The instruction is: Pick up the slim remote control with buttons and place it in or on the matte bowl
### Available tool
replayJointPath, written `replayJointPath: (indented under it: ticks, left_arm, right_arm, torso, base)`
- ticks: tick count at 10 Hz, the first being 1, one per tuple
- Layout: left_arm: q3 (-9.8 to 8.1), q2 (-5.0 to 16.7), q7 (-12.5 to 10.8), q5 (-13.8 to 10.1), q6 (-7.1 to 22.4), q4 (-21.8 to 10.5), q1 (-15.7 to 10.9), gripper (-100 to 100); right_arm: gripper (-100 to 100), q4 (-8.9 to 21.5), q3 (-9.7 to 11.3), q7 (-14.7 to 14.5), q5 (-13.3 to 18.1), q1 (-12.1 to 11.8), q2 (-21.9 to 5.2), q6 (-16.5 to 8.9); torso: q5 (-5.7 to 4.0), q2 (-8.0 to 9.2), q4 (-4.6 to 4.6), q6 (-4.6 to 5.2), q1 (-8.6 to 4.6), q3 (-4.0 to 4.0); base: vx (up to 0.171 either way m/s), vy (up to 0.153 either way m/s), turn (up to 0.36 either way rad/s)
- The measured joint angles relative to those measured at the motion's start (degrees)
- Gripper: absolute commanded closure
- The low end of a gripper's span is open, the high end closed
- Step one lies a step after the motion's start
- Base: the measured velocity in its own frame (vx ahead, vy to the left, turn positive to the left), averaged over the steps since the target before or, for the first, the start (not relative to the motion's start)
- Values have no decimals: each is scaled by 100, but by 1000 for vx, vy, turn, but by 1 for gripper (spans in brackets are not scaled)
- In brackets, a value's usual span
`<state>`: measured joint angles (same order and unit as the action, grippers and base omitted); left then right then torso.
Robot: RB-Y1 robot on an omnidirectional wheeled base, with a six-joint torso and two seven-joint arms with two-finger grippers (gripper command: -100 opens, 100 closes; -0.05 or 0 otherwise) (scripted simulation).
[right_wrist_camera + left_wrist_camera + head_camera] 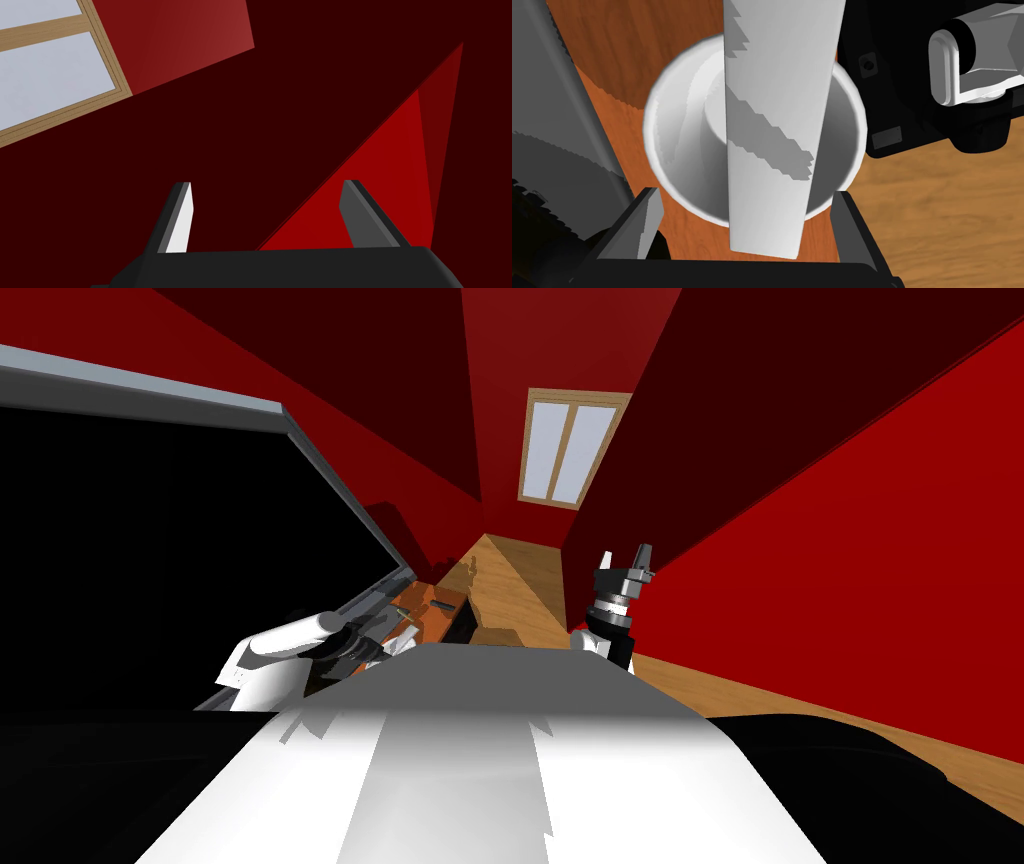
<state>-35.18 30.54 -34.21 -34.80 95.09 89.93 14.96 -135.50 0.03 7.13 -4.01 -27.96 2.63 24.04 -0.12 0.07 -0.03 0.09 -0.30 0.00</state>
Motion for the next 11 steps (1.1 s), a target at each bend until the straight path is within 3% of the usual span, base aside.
replayJointPath:
  ticks: [7,8,11]
  left_arm:
    - [-306,216,-257,-312,782,693,89,-100]
    - [-310,218,-263,-316,801,702,90,0]
    - [-309,218,-263,-316,800,701,90,0]
  right_arm:
    - [0,0,0,0,0,0,0,0]
    - [0,0,0,0,0,0,0,0]
    - [0,0,0,0,0,0,0,0]
  torso:
    - [0,0,0,0,2,0]
    - [1,0,0,0,1,0]
    - [0,0,0,0,0,0]
  base:
    - [0,4,-2]
    - [0,0,0]
    - [0,0,0]
